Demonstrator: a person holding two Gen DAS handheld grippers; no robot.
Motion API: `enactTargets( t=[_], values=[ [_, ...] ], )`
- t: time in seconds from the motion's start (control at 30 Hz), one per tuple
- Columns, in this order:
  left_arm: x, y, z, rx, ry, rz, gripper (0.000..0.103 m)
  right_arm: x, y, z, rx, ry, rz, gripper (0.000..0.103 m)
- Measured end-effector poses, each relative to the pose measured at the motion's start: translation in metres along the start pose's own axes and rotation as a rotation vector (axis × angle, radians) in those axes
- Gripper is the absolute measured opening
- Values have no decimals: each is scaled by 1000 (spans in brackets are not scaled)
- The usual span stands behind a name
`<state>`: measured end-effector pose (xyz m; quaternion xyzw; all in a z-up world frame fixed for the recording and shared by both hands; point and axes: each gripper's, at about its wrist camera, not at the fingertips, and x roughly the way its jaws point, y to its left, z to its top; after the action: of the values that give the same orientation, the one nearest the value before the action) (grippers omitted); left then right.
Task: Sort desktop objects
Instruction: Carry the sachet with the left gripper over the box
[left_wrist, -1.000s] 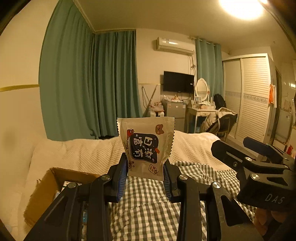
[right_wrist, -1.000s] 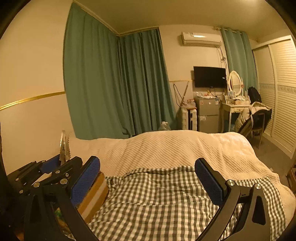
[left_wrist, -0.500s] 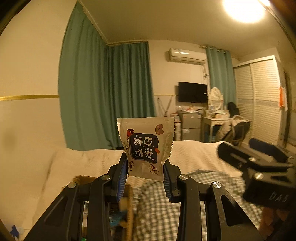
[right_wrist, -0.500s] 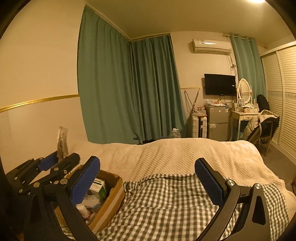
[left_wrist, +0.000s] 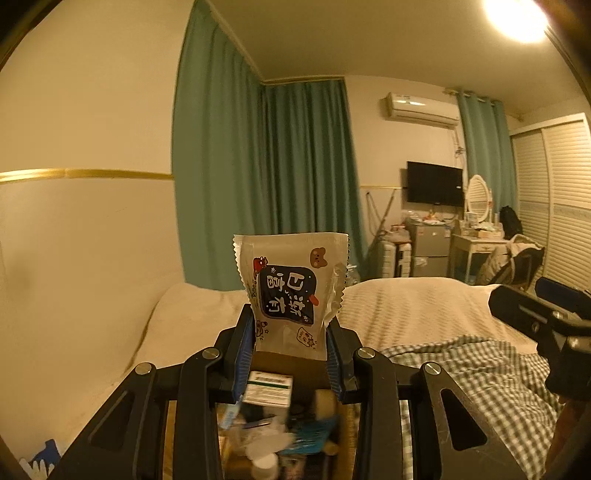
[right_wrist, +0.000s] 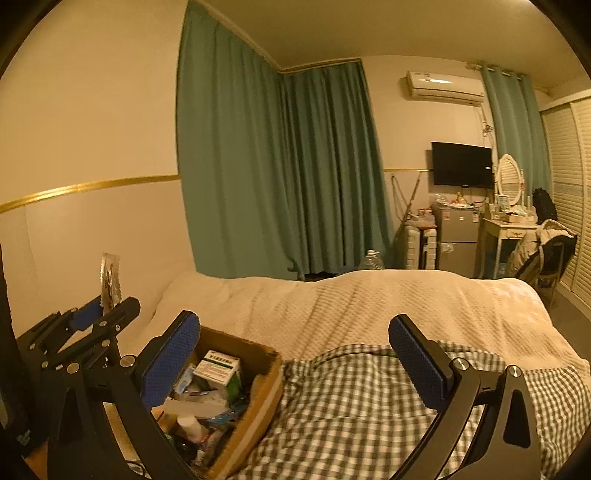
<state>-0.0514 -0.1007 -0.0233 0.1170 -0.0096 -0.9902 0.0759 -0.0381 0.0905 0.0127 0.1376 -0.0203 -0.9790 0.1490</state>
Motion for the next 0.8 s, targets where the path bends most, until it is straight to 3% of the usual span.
enactTargets(
  t=[0.33,0.63,0.8],
  values=[
    [30,44,-27,-46,66,53,35,46,45,-27,-74,56,52,103],
    [81,53,-62,-32,196,55,35,100,62,-45,-92,152,88,103],
    [123,54,-80,-66,317,59,35,134,60,-58,-133,208,84,103]
  ],
)
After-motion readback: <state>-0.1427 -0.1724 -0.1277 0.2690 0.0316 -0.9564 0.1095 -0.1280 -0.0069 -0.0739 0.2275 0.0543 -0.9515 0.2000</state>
